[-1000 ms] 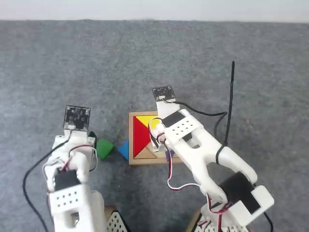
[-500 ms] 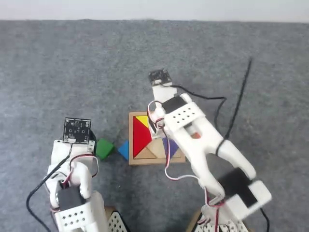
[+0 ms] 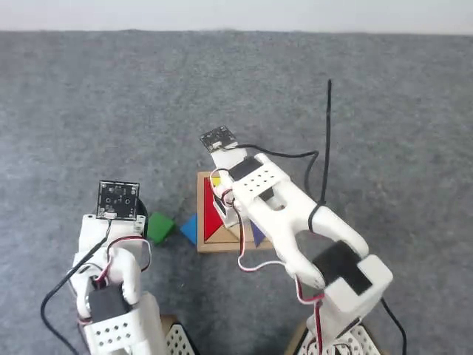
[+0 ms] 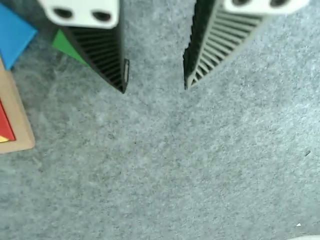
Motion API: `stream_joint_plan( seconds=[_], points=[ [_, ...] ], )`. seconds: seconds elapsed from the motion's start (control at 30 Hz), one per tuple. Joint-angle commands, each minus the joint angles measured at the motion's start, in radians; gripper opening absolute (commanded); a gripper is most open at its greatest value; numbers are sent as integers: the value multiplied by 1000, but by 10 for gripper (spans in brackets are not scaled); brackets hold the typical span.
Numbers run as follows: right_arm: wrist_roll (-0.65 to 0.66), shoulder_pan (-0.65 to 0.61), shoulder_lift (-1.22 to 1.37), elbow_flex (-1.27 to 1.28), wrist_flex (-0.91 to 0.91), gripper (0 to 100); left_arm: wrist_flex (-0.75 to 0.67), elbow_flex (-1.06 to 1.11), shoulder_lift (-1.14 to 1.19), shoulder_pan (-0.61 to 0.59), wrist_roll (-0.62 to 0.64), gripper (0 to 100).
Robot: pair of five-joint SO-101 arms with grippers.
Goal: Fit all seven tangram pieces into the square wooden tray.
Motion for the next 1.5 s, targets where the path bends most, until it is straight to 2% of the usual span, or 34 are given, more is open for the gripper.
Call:
stream_joint_plan(
  seconds=[0.0,0.37,0.53,0.67,0.83,1.1,1.47],
  points=[
    [12,50,22,-49,-51,35,3,-10,-21,-5,5,178],
    [12,133,18,-58,-120,34,5,-10,-21,-3,5,178],
    [11,136,-70,-77,-36,34,5,-10,-21,-3,5,178],
    [11,180,-163,-72,-36,33,6,-10,-21,-3,5,178],
    [12,260,-99,-61,-143,33,6,-10,-21,-3,5,178],
    [14,265,1,-69,-151,33,8,-10,-21,-3,5,178],
    [12,252,4,-74,61,34,8,-10,-21,-3,5,178]
  ],
)
